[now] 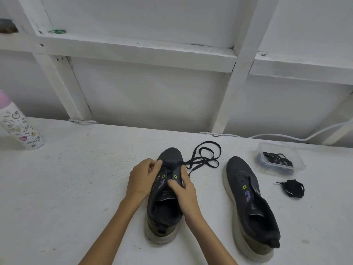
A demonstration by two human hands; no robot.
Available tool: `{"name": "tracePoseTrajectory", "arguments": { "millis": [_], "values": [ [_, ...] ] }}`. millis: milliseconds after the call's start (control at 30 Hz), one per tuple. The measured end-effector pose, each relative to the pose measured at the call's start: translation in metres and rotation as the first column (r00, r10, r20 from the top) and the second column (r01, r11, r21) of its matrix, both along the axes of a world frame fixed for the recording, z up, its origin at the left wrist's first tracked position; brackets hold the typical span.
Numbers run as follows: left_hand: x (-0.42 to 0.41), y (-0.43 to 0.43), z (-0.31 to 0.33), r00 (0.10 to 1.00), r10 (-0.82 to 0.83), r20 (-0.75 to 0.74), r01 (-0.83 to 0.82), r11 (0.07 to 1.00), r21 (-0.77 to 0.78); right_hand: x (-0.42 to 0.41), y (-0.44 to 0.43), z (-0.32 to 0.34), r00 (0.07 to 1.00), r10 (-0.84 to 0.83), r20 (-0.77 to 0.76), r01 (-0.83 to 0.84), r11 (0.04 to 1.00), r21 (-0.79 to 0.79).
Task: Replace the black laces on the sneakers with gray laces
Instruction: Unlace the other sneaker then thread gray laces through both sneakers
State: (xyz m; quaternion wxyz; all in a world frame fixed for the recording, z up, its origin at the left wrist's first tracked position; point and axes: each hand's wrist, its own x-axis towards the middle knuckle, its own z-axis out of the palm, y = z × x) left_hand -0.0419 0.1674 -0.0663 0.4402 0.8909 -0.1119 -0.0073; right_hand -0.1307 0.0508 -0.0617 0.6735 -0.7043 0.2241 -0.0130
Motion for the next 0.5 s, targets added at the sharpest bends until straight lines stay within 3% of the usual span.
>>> {"name": "tracePoseTrajectory", "arguments": {
  "millis": [500],
  "values": [
    [0.003, -0.003, 0.010, 0.999, -0.022, -0.040, 0.024, 0.999, 0.048, 0.001, -0.001, -0.005, 1.000, -0.013, -0.009, 0.013, 0.999, 0.031]
  ]
}}
